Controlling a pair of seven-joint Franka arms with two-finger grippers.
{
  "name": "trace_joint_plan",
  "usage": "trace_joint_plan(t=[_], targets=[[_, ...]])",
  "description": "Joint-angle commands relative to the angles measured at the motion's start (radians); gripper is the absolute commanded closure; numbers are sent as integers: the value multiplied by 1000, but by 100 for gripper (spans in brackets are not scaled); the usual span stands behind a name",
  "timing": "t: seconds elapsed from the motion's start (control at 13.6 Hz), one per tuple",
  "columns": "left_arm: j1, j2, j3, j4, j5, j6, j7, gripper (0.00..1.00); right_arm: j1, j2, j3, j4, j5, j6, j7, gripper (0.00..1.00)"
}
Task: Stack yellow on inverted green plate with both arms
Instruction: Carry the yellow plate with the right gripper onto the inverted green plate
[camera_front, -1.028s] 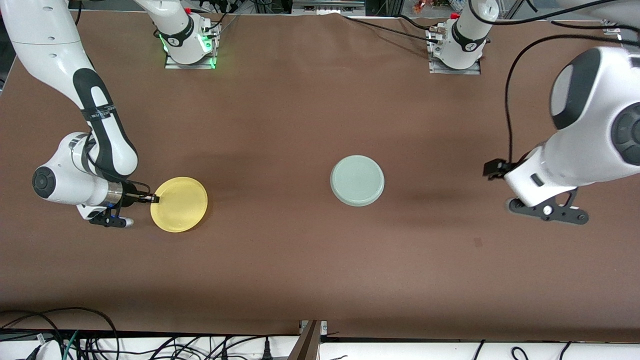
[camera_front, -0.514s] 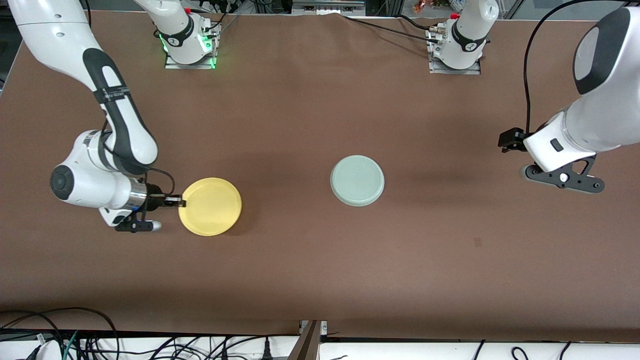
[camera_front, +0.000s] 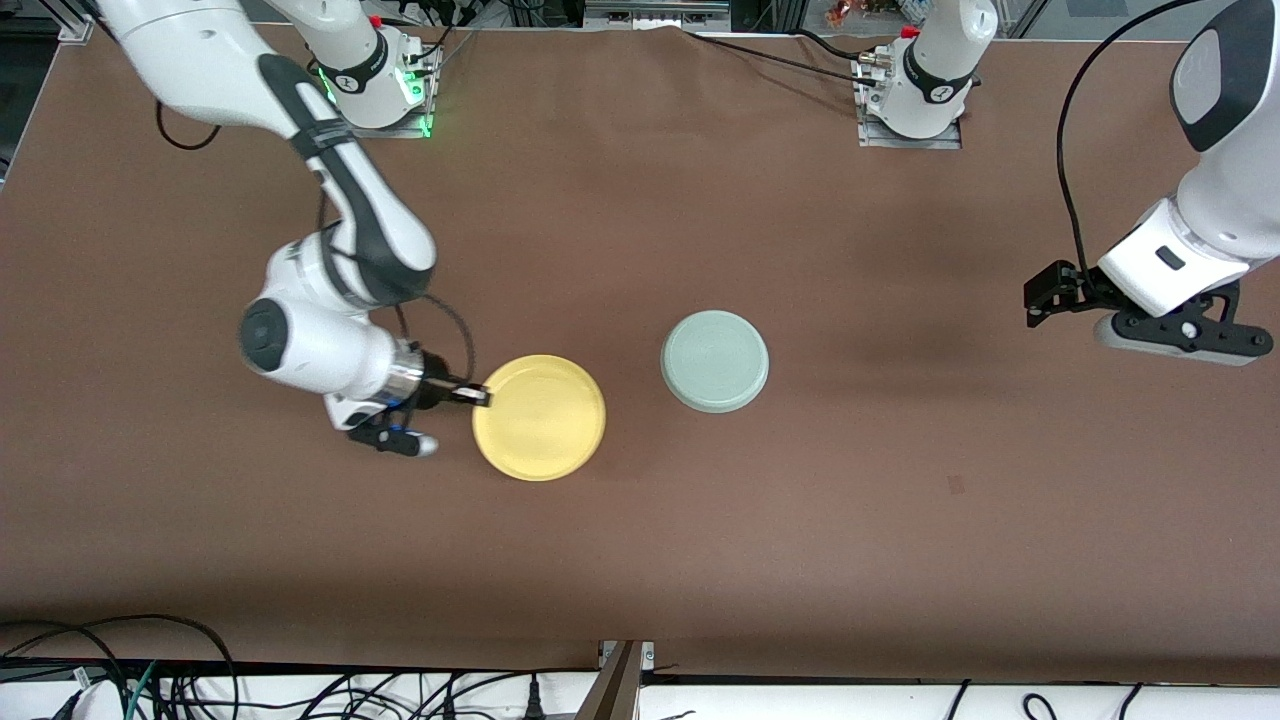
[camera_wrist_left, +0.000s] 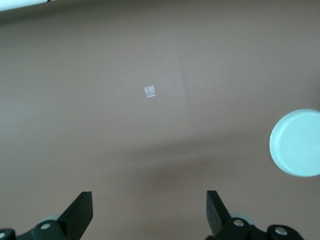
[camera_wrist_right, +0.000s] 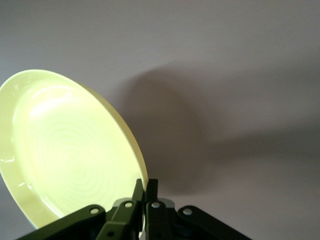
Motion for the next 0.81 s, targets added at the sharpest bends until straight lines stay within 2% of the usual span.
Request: trace_joint_plan(t=[0.0, 0.15, 0.37, 0.73], targets=[[9, -73, -8, -75, -20, 17, -64, 0, 121, 75, -5, 47, 13, 123, 173, 100], [30, -96, -6, -113, -21, 15, -29, 0, 192, 115, -5, 55, 10, 192, 267, 100], [18, -102, 17, -115, -23, 25, -23, 0, 301, 170, -8, 72, 4, 296, 368, 100], [16, -130, 14, -138, -21, 20, -24, 0, 382, 168, -13, 67, -2, 289, 425, 100]])
